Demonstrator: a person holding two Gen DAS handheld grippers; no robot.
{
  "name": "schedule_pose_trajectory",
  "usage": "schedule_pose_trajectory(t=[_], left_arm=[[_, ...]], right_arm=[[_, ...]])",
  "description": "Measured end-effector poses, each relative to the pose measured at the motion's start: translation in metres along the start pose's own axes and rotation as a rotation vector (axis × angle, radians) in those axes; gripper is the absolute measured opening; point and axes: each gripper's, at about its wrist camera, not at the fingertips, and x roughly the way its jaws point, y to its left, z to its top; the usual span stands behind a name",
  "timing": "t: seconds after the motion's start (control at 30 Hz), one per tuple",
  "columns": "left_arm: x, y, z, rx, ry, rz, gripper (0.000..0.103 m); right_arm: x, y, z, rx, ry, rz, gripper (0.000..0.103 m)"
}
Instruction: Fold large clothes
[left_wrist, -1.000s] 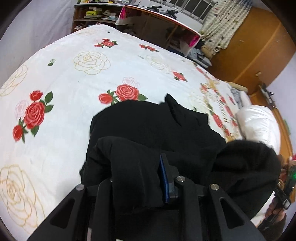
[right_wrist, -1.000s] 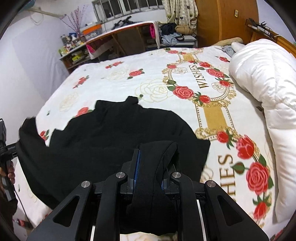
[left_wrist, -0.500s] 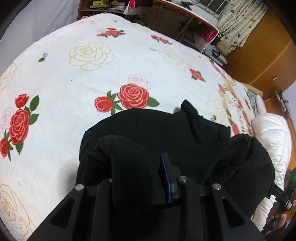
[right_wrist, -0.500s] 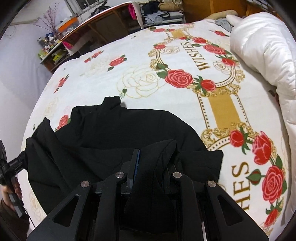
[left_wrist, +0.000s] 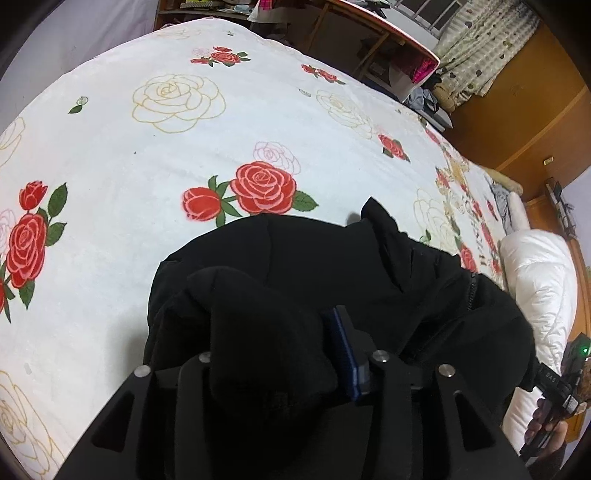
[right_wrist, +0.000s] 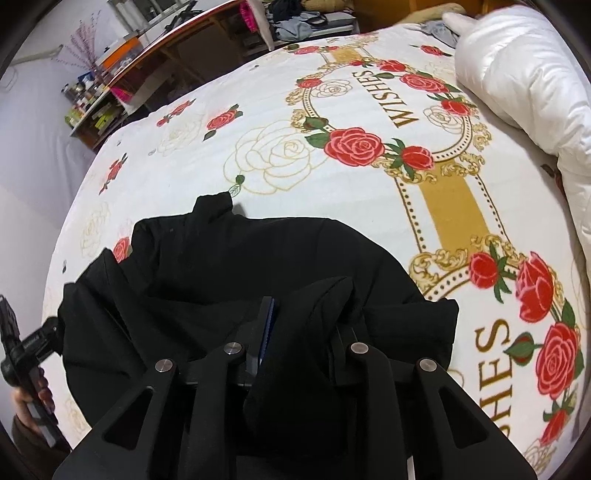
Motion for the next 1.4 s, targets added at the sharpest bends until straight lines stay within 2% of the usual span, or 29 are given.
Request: schedule_pose_trajectory(t=[0.1,0.17,0.2,0.23,0.3,0.4,0.53,0.63,0.7,0.77,0.8,0.87,0.93,1.0,1.03,1.07,1.13,1.23,1.4], left_arm=[[-0.008,0.0,0.003,-0.017,-0.009,-0.038,0.061],[-0.016,-0.001,0.007,-0.031,-0.023,-0.051,0.072],[-0.022,-0.002,0.01,-0.022,-0.048,-0.04,0.076],[-0.03,-0.004,0.012,-0.005,-0.088,-0.009,0.079],[-0.048,-0.008,0.016,0.026,-0.165,0.035,0.081],[-0.06,-0.008,0.016,0.039,-0.172,0.052,0.082],[-0.069,-0.018,0.002,0.098,-0.189,0.069,0.082],[-0.077,-0.037,-0.02,0.195,-0.209,0.064,0.082],[-0.075,-0.047,-0.034,0.232,-0.19,0.031,0.082],[-0.061,-0.06,-0.048,0.271,-0.136,0.023,0.082],[-0.054,-0.067,-0.055,0.301,-0.126,0.022,0.082],[-0.037,-0.082,-0.069,0.37,-0.106,0.039,0.082],[-0.016,-0.091,-0.077,0.395,-0.065,0.032,0.082],[0.008,-0.093,-0.081,0.404,-0.011,0.067,0.082],[0.018,-0.09,-0.081,0.385,-0.002,0.132,0.082],[0.021,-0.088,-0.081,0.381,-0.029,0.166,0.082],[0.025,-0.086,-0.078,0.41,-0.064,0.185,0.082],[0.039,-0.077,-0.068,0.421,-0.055,0.283,0.082],[0.049,-0.06,-0.053,0.397,-0.053,0.324,0.082]], right_arm=[[-0.002,-0.001,0.001,0.017,-0.003,-0.003,0.029],[-0.006,0.001,0.003,0.019,-0.012,0.005,0.047],[-0.012,0.001,0.005,0.019,-0.035,0.003,0.064],[-0.02,0.003,0.008,0.013,-0.075,-0.022,0.073],[-0.034,0.004,0.014,0.024,-0.127,-0.033,0.074],[-0.041,0.003,0.013,0.044,-0.141,-0.035,0.074],[-0.06,0.014,-0.007,-0.008,-0.244,-0.098,0.074],[-0.082,0.032,-0.029,-0.137,-0.352,-0.169,0.074],[-0.089,0.047,-0.048,-0.25,-0.416,-0.193,0.074],[-0.079,0.06,-0.064,-0.36,-0.38,-0.167,0.074],[-0.064,0.068,-0.072,-0.416,-0.307,-0.129,0.074],[-0.041,0.077,-0.08,-0.465,-0.234,-0.102,0.074],[-0.013,0.086,-0.085,-0.487,-0.18,-0.079,0.074],[0.017,0.091,-0.081,-0.459,-0.106,-0.075,0.074],[0.031,0.091,-0.077,-0.442,-0.095,-0.094,0.074],[0.041,0.09,-0.072,-0.423,-0.097,-0.093,0.074],[0.054,0.084,-0.06,-0.37,-0.091,-0.098,0.074],[0.067,0.077,-0.043,-0.334,-0.082,-0.134,0.074],[0.089,0.071,-0.024,-0.321,-0.031,-0.217,0.074]])
